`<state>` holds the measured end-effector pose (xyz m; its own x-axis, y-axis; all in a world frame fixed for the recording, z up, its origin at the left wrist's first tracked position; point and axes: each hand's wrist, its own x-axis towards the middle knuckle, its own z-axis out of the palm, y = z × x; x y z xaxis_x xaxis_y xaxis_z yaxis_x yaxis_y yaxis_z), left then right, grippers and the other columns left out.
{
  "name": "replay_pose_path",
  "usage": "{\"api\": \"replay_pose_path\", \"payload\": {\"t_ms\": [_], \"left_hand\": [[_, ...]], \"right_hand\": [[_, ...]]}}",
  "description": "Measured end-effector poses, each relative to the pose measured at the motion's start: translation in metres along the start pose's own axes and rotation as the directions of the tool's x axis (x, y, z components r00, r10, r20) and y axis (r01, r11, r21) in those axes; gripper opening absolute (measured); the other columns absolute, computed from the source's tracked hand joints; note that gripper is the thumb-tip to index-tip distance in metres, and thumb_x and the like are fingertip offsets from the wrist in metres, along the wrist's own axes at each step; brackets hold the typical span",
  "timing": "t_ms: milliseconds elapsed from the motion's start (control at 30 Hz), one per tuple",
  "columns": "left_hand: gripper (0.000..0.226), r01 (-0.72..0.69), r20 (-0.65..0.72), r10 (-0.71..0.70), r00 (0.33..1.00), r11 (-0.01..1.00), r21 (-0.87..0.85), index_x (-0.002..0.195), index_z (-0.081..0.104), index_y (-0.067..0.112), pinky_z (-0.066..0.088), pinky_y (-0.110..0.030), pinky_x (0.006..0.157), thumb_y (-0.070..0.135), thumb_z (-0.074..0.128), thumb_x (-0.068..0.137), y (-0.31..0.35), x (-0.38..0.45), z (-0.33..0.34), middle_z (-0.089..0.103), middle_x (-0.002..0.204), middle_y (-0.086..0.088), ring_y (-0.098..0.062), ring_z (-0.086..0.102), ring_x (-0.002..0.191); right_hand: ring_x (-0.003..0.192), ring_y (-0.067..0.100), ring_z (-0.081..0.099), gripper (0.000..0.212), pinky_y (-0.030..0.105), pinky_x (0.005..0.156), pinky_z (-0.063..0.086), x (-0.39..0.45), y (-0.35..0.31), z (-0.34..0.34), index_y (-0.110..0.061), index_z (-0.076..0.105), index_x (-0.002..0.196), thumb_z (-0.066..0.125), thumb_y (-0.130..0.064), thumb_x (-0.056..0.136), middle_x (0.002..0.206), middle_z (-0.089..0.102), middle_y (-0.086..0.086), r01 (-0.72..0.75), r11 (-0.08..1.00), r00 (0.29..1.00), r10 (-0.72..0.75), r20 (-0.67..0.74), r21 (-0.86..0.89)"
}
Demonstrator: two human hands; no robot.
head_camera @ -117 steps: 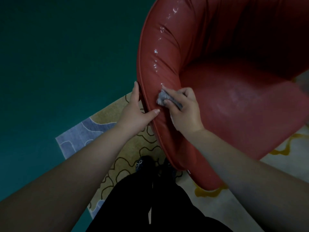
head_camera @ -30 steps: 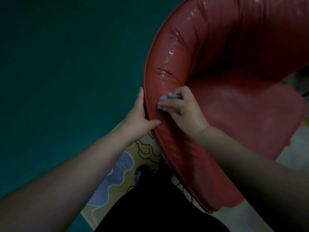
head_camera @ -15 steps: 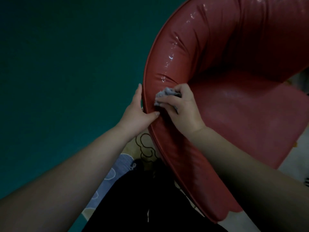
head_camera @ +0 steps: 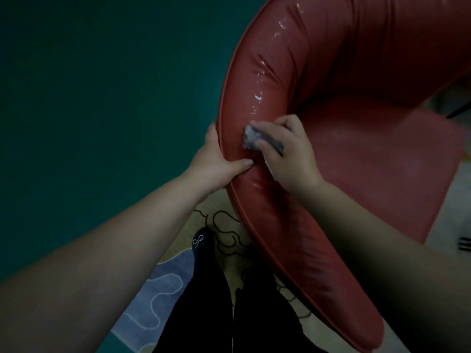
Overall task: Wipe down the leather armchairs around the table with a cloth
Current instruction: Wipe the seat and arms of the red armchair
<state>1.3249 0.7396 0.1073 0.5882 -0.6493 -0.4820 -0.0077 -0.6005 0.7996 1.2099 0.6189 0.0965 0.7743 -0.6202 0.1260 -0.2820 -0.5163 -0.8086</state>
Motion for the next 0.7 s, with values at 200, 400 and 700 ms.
{"api": "replay_pose_path", "payload": {"t_ms": [200,400,700], "left_hand": [[0.097,0.012,0.062,-0.011,0.998,1.0,-0.012,0.148,0.016,0.03,0.05,-0.047,0.097,0.023,0.08,0.075,0.003,0.002,-0.004,0.053,0.132,0.005,-0.017,0.057,0.115],[0.072,0.031,0.074,-0.03,0.997,0.999,-0.009,0.142,0.033,0.031,0.057,-0.05,0.082,0.03,0.074,0.082,0.013,0.028,-0.022,0.061,0.122,0.001,-0.025,0.064,0.104],[0.079,0.001,0.1,-0.006,0.995,0.999,0.05,0.144,0.027,0.024,0.053,-0.05,0.092,0.015,0.074,0.08,0.014,0.039,-0.022,0.057,0.125,-0.003,-0.023,0.06,0.108]], "right_hand": [[0.087,-0.009,0.047,0.027,0.003,0.08,0.035,-0.015,0.005,-0.01,-0.016,0.07,0.109,0.067,-0.009,0.083,0.096,0.047,-0.002,-0.165,0.986,0.977,0.16,-0.137,-0.021],[0.09,0.009,0.048,0.024,0.003,0.084,0.034,0.034,-0.013,0.01,-0.012,0.073,0.104,0.071,-0.012,0.08,0.094,0.045,0.003,-0.058,0.997,0.992,0.052,-0.117,-0.048],[0.084,0.001,0.05,0.023,0.004,0.081,0.037,0.009,-0.01,-0.005,-0.013,0.074,0.101,0.072,-0.006,0.079,0.092,0.046,0.003,-0.172,0.983,0.97,0.158,-0.184,-0.06]]}}
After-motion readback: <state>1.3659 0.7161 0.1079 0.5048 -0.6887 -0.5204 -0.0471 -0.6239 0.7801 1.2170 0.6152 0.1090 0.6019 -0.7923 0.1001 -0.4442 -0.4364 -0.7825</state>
